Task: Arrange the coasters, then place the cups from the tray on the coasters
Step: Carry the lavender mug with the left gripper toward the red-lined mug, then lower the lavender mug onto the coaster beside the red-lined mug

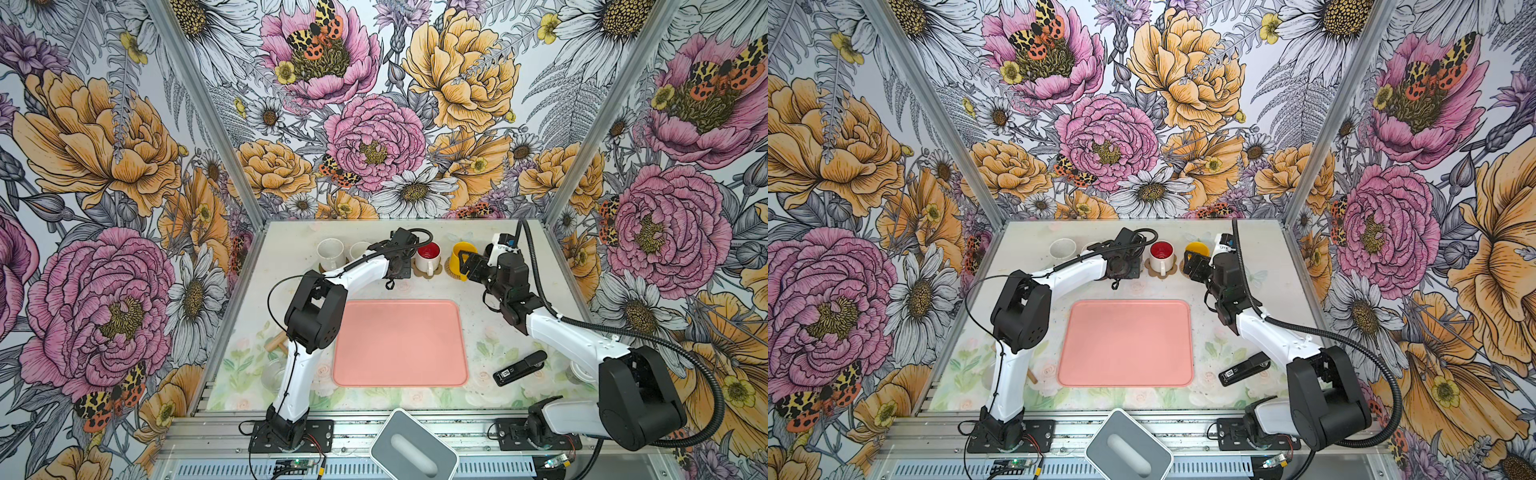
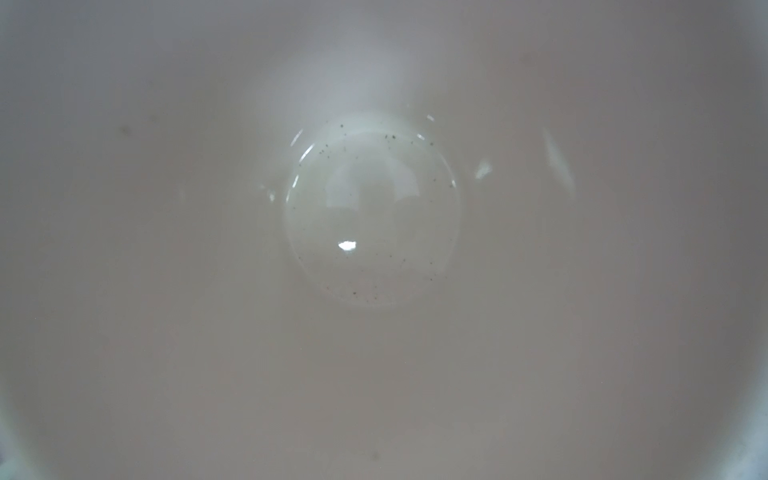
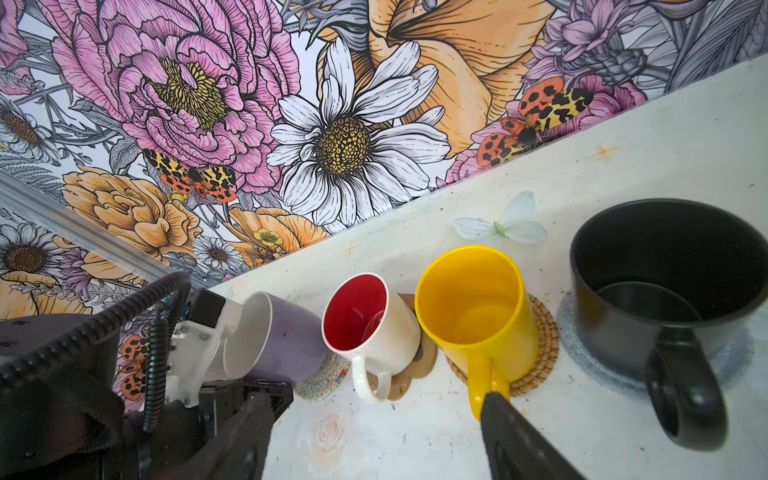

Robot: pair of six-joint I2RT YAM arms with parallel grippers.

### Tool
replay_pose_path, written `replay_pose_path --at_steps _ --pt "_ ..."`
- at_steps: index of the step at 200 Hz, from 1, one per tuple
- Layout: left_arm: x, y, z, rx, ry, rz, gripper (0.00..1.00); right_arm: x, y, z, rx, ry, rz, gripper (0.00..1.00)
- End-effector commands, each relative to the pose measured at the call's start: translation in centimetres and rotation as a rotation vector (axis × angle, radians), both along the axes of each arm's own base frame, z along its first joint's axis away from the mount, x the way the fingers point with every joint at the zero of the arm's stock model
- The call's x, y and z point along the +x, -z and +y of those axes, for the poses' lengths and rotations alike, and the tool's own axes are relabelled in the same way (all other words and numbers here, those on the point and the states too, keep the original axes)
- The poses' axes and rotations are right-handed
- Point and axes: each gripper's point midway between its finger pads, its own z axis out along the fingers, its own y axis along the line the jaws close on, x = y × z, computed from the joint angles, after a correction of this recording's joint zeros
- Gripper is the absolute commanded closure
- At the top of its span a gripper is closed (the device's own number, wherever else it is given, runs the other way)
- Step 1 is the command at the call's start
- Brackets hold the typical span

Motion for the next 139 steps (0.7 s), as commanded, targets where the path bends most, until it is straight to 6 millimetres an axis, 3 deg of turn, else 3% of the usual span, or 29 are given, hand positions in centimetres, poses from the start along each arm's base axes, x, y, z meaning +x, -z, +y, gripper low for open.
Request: replay_pose_path --at_steps 1,139 --pt "2.3 -2.9 -0.8 -0.047 0.001 -0.092 1.00 -0.3 -0.4 -0.6 -0.011 0.012 -0.016 0.19" --pt "2.2 -0.7 -0.2 -0.015 -0.010 -0.049 1.00 -0.2 0.2 -1.0 -0.008 0.019 0.000 0.19"
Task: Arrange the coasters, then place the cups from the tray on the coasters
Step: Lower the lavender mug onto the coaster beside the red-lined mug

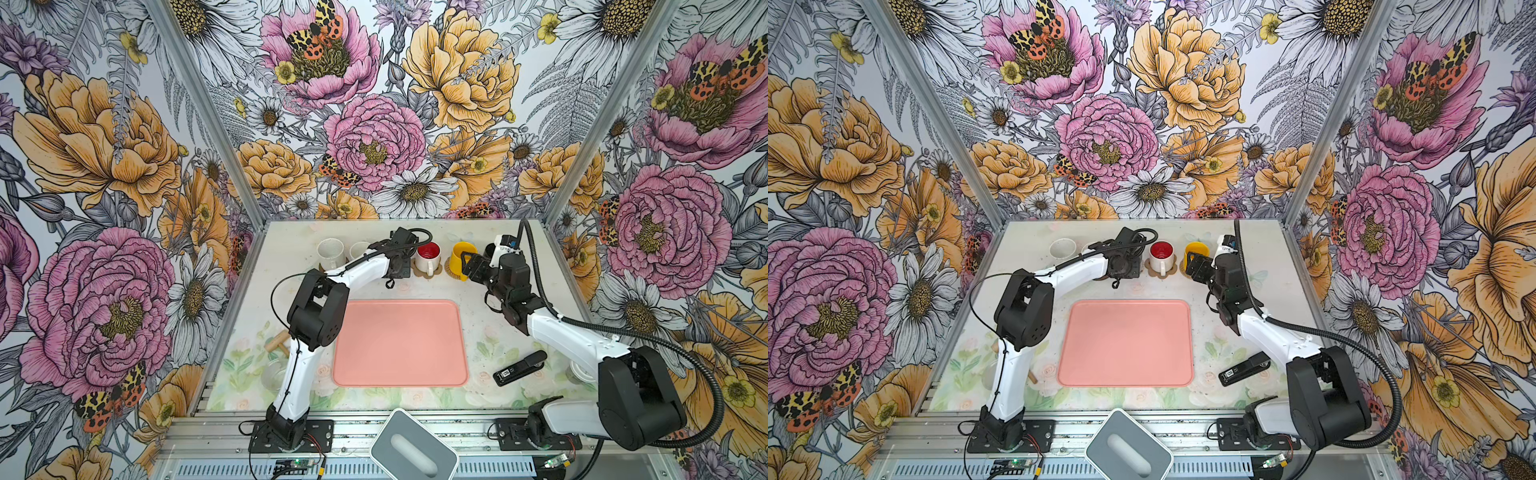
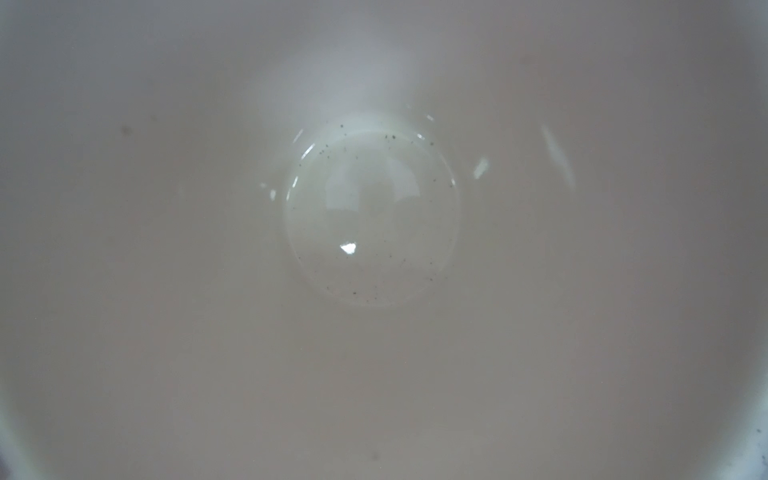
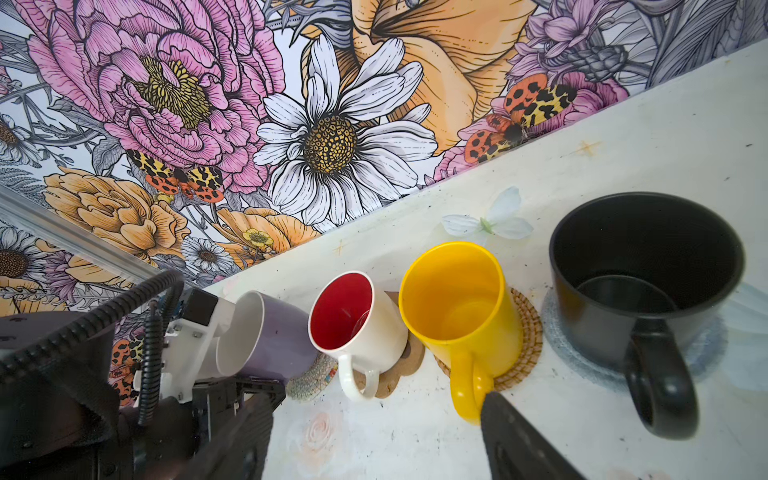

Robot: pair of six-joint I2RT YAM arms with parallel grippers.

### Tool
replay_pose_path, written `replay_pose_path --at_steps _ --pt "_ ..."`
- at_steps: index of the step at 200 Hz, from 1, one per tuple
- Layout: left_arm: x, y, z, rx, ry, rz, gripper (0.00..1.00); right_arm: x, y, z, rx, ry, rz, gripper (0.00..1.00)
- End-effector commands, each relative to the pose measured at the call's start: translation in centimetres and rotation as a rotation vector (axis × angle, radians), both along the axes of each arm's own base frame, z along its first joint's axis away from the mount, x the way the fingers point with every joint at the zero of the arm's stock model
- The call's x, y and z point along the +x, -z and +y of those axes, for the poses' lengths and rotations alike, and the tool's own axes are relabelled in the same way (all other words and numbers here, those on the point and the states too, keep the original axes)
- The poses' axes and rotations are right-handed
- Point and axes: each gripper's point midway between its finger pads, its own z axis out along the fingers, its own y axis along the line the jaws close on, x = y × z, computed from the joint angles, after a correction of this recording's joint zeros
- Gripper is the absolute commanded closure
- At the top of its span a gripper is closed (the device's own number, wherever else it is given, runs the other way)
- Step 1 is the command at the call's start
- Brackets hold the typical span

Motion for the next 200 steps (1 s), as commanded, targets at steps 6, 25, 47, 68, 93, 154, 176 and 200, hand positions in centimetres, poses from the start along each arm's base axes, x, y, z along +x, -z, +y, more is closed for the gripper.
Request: replay_pose_path --at_steps 6,25,47,68,93,154,176,200 --pt "1.8 -1.5 -0.3 -0.026 -0.005 -0.064 1.00 -0.1 -0.4 -0.3 -0.005 0.005 -0.015 0.19" --pt "1.6 -1.2 -0.3 -0.022 -0.007 -0.058 1.00 -0.1 -0.4 -0.4 -0.005 0.005 -0.013 0.19" --pt "1.6 -1.0 -0.1 -0.012 -0.011 -0.056 1.00 -0.1 -0.3 -0.4 -0.006 0.007 -0.012 0.19" --pt "1.5 -0.8 0.1 -0.008 -0.013 -0.053 1.00 -0.1 -0.3 -0.4 -0.004 0.005 -0.011 0.19" --pt "1.5 -0.7 0.0 -0.007 -0.012 -0.048 1.00 -0.1 -0.3 -0.4 -0.003 0.005 -0.011 0.19" --pt "1.2 0.3 -0.1 0.000 -0.004 -0.011 0.94 0.0 -0.3 -0.5 -0.003 0.005 -0.011 0.19" --pt "1.0 0.5 -0.1 0.001 -0.004 -0.006 0.82 0.0 -0.3 -0.5 -0.002 0.005 -0.010 0.19" --pt "0.9 0.4 0.1 0.004 -0.004 -0.002 0.70 0.1 -0.2 -0.4 -0.002 0.003 -0.007 0.19"
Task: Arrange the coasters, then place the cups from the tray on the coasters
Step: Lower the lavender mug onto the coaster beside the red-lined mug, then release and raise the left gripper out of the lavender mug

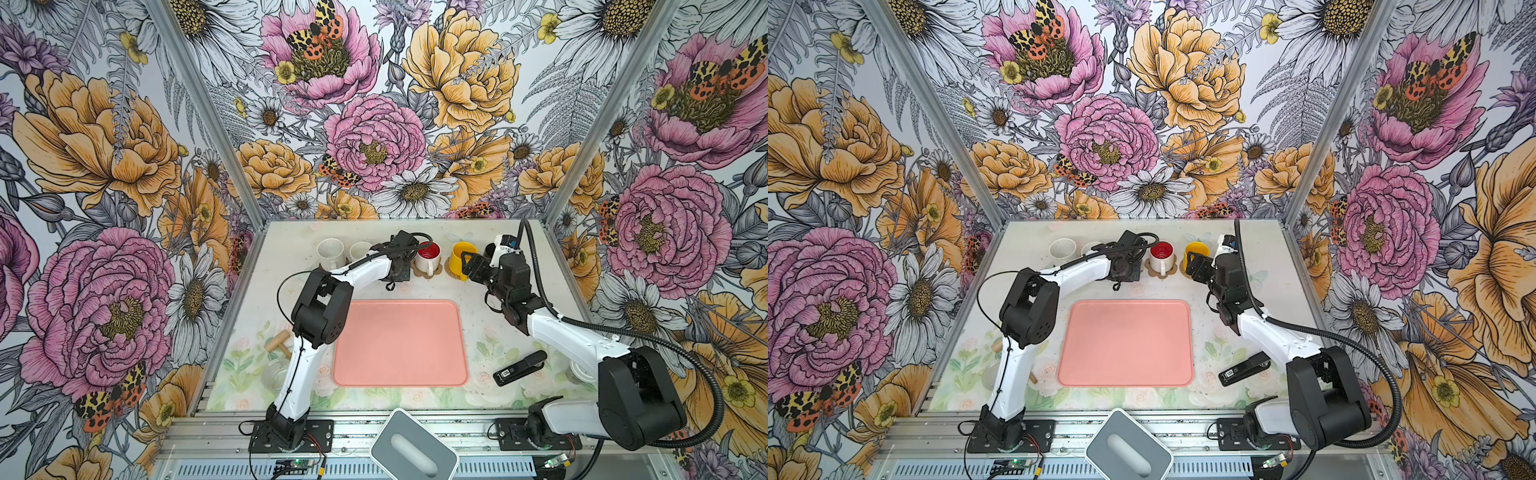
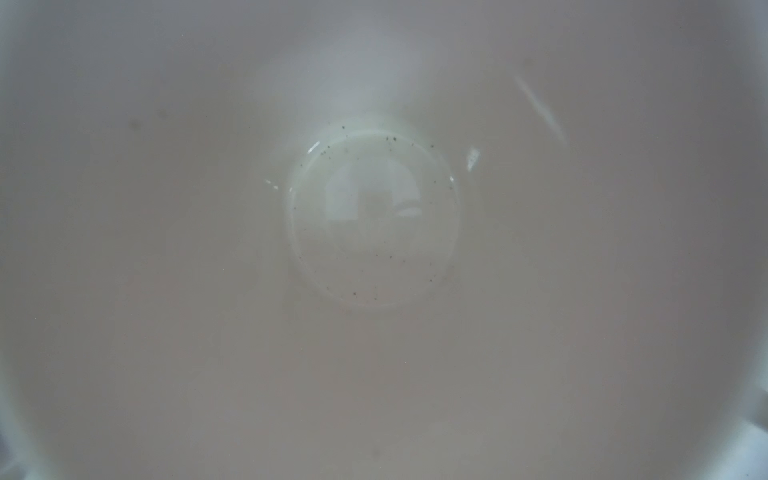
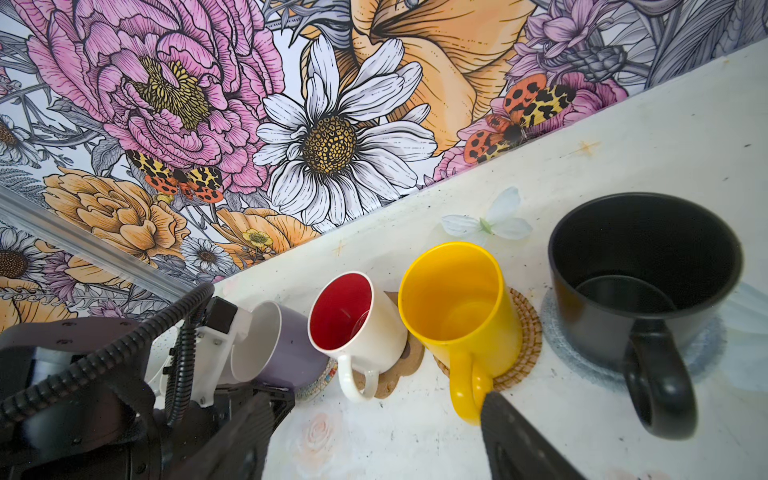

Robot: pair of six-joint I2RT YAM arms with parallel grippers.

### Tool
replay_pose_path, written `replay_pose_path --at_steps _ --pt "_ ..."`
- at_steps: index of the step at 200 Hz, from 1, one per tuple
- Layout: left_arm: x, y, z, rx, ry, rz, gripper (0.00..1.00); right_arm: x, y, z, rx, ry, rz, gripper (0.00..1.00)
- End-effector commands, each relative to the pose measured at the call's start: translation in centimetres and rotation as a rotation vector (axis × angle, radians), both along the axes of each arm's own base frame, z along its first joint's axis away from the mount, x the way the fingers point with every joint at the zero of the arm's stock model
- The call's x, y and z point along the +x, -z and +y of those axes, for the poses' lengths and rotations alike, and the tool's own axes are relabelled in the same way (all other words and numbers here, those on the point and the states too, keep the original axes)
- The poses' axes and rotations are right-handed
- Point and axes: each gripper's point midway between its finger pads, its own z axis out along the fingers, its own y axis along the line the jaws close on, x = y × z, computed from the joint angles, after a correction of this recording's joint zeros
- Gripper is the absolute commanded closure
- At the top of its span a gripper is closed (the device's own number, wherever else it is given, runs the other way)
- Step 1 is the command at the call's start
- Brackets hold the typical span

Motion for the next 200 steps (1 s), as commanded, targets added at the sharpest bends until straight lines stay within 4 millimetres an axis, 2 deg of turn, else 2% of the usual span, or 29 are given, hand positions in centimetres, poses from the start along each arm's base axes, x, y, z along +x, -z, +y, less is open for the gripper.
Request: replay_pose_path --at_steps 1,30,82,119,146,200 --pt "1.1 -1.2 -0.1 -0.019 -0.003 -0.037 0.70 0.0 -0.2 -0.2 -0.002 -0.001 -0.007 0.19" --pt "0.9 -1.3 0.0 -0.016 -0.003 -0.032 0.56 0.1 -0.2 -0.2 -0.001 -0.002 -0.008 0.19" --pt "0.3 -1.4 -0.3 -0.040 0.008 -0.018 0.49 0.0 -0.2 -0.2 0.000 -0.003 -0.006 0.19" --pt "0.1 -2.5 -0.4 -0.048 0.011 -0.034 0.45 0.0 -0.1 -0.2 0.001 -0.004 -0.003 0.19" --pt "-0.2 -4.3 -0.9 -0.070 0.031 -0.057 0.45 0.0 0.0 -0.2 0.000 -0.006 0.001 0.19" --pt "-1.2 -9.9 -1.8 -0.100 0.071 -0.157 0.44 0.1 0.3 -0.3 -0.008 0.004 0.015 0.17"
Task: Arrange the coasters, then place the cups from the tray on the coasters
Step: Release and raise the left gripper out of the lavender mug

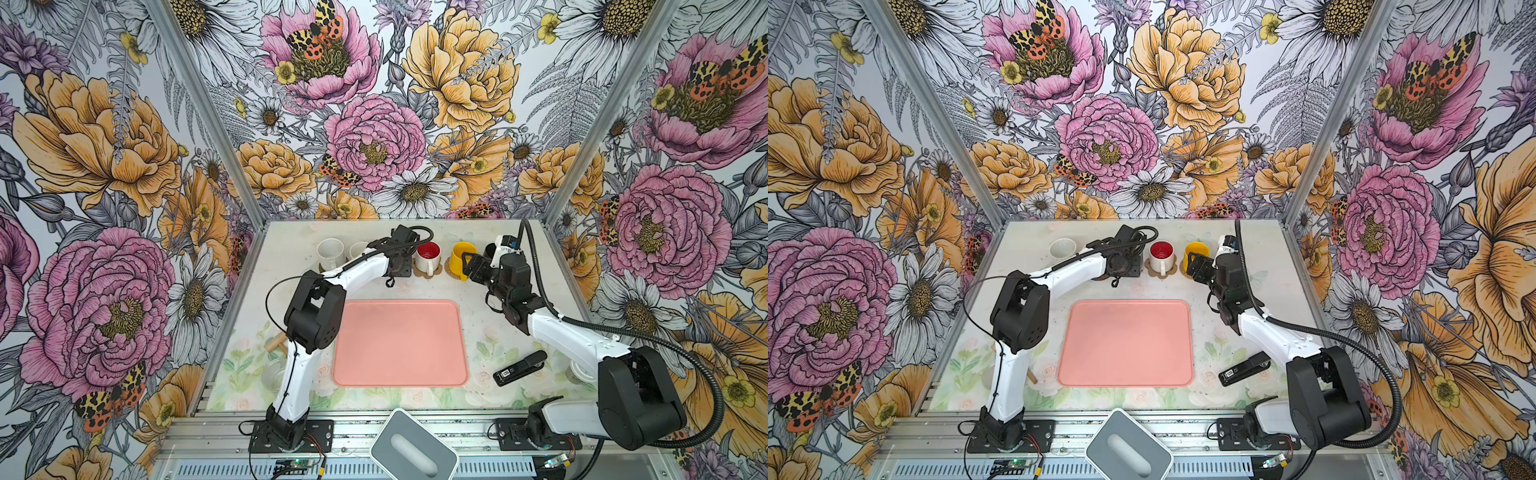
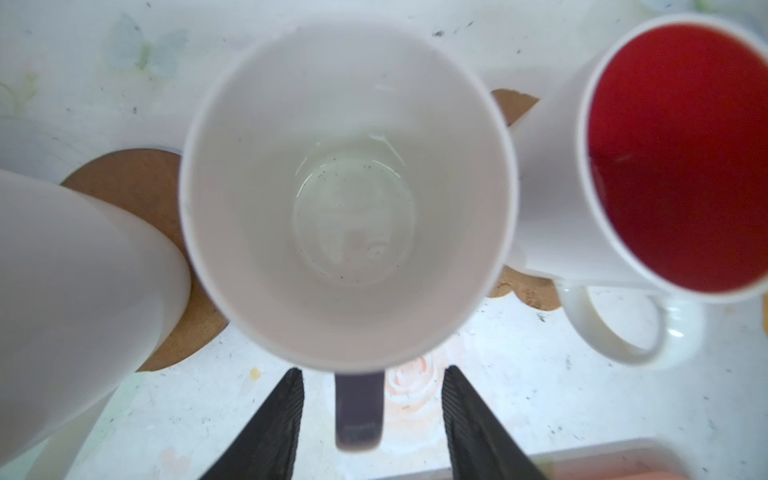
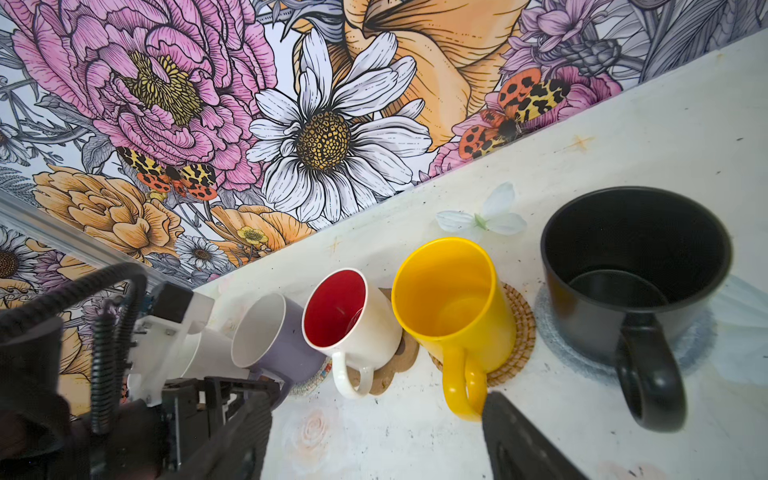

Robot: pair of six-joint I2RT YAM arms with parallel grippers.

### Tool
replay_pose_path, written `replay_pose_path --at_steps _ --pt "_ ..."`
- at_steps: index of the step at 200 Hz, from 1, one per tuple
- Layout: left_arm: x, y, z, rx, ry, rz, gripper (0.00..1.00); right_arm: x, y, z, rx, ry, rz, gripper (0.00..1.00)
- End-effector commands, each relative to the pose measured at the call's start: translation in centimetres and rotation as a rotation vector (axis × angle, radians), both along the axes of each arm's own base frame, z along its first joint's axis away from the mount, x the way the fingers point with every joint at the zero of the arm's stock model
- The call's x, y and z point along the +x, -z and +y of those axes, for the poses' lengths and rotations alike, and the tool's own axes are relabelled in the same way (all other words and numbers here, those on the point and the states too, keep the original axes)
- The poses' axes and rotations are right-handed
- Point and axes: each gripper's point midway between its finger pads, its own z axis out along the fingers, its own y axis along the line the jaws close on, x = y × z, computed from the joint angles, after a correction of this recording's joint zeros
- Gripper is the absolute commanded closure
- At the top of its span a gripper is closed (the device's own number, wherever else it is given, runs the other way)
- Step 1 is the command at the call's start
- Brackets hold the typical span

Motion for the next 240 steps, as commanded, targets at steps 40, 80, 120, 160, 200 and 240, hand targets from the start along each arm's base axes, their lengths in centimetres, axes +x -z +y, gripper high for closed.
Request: replay_pose_path --at_steps 40,80,120,160,200,240 --pt "-1.5 -9.9 0.5 -0.037 0.025 -0.202 0.41 0.2 -0.1 0.1 0.000 -0.010 -0.005 0.17" --pt "-3.9 -15.9 2.0 -0.108 0.037 -0.343 0.35 0.1 -0.5 0.5 0.009 -0.034 -0.011 0.17" --pt "-6.6 -20.1 5.1 -0.143 0.027 -0.512 0.20 -0.2 -0.8 0.4 0.006 -0.034 -0.015 0.17" --pt "-9.2 -20.8 9.9 -0.088 -0.023 -0.612 0.04 -0.7 -1.0 0.1 -0.014 -0.029 -0.014 0.16" --pt "-10.8 -19.6 15.4 -0.012 -0.117 -0.646 0.01 -1.7 -1.7 -1.3 -0.094 0.007 -0.007 0.01" --pt "-11.8 -17.5 20.6 0.039 -0.219 -0.633 0.01 -3.3 -2.4 -3.0 -0.160 0.057 -0.028 0.00"
